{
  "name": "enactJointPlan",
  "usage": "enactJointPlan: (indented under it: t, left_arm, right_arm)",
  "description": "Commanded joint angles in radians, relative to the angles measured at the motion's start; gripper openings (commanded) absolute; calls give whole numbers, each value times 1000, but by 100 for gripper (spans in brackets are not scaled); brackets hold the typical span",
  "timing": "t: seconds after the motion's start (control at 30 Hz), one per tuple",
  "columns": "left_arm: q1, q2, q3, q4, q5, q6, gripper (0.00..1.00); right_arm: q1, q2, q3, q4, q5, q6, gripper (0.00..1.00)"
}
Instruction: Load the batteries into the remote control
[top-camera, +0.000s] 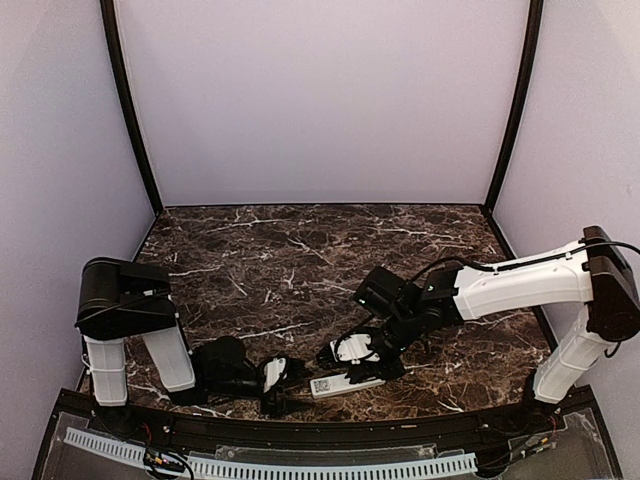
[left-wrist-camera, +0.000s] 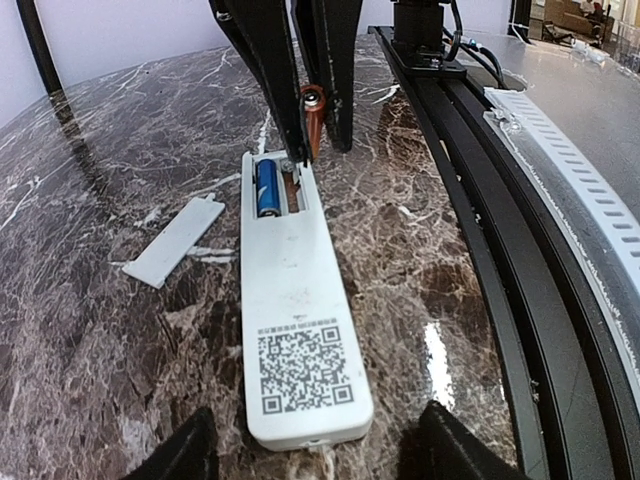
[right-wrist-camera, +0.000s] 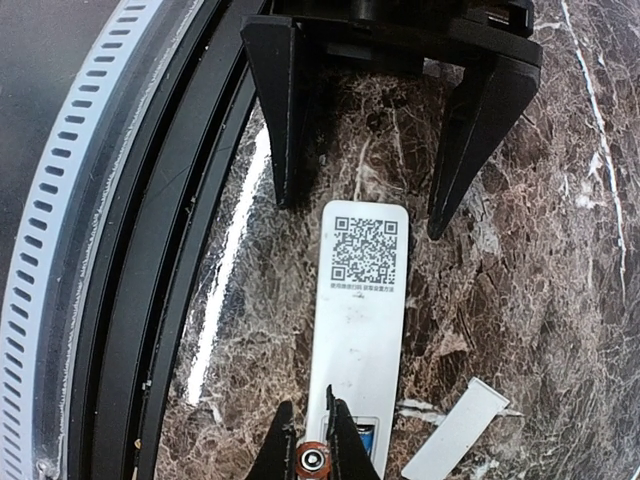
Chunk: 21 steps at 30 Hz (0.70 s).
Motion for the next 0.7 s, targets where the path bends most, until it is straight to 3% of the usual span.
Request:
enactJointPlan:
  t: [0.0,0.3,0.67]
  left_arm:
    - [0,44,10,120,-15,35,62]
    - [1,51,19,108,4,40,40]
    - [1,51,8,127,-12,39,2]
  right_arm:
    - [-4,-3,-13,30,-4,2,0]
    - [-5,-3,-24,29,1,5,0]
    - [-5,32,-17,32,26,0,0]
